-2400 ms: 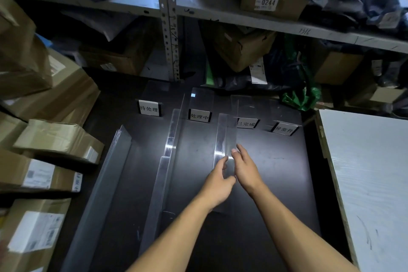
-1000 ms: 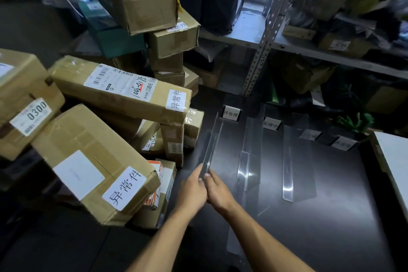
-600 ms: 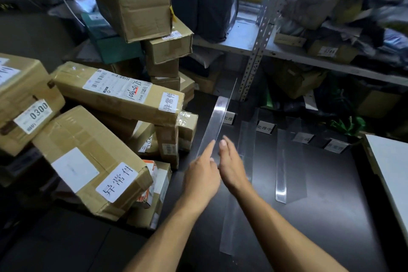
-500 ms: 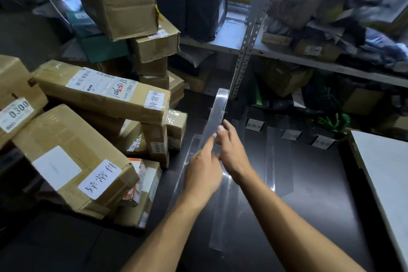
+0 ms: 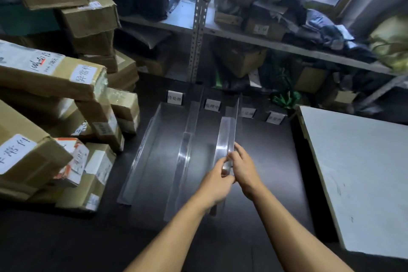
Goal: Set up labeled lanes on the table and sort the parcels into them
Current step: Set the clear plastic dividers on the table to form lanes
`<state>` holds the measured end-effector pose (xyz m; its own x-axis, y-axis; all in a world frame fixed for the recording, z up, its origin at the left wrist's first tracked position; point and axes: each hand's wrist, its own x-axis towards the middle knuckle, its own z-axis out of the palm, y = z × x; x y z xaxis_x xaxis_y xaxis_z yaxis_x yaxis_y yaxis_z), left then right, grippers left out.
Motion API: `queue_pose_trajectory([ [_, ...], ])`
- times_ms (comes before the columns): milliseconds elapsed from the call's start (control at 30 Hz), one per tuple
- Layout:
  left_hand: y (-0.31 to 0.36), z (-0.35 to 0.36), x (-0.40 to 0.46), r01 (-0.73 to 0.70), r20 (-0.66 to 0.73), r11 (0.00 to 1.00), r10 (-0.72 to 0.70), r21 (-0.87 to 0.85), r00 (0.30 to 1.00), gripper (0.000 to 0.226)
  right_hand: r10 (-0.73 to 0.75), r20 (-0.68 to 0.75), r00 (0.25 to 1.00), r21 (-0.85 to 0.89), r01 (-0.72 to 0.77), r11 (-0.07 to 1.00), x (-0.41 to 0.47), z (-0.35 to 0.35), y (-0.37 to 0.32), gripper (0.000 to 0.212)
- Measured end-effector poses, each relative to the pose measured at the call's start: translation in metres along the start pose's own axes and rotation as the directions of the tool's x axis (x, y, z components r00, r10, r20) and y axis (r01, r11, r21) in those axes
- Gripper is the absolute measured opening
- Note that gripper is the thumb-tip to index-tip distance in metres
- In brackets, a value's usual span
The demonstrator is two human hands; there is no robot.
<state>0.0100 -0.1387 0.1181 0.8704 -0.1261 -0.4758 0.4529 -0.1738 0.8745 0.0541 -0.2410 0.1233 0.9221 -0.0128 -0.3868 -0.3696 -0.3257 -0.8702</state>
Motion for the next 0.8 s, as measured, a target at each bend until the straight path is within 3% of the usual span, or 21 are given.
queue_pose_trajectory([
  [100, -0.030, 0.026, 0.001, 0.054, 0.039, 0.998, -0.053, -0.027, 0.998, 0.057, 0.108, 0.002, 0.994, -0.011, -0.108, 0.994, -0.011, -0.009, 0.036, 0.040],
  [233, -0.059, 0.051, -0.001, 0.106, 0.047, 0.993, -0.104, -0.042, 0.993, 0.057, 0.160, 0.022, 0.987, -0.074, -0.158, 0.985, -0.013, -0.014, 0.075, 0.056],
  [400, -0.079, 0.066, 0.001, 0.132, 0.034, 0.991, -0.131, -0.029, 0.991, 0.056, 0.166, 0.023, 0.986, -0.106, -0.163, 0.981, -0.014, -0.017, 0.095, 0.051],
  [533, -0.088, 0.073, 0.002, 0.132, 0.006, 0.990, -0.132, -0.050, 0.991, 0.057, 0.152, 0.016, 0.988, -0.116, -0.149, 0.982, -0.012, -0.018, 0.102, 0.034],
  [800, -0.100, 0.080, 0.009, 0.156, 0.012, 0.986, -0.156, -0.061, 0.988, 0.060, 0.179, 0.002, 0.984, -0.149, -0.177, 0.973, -0.005, -0.018, 0.117, 0.045],
])
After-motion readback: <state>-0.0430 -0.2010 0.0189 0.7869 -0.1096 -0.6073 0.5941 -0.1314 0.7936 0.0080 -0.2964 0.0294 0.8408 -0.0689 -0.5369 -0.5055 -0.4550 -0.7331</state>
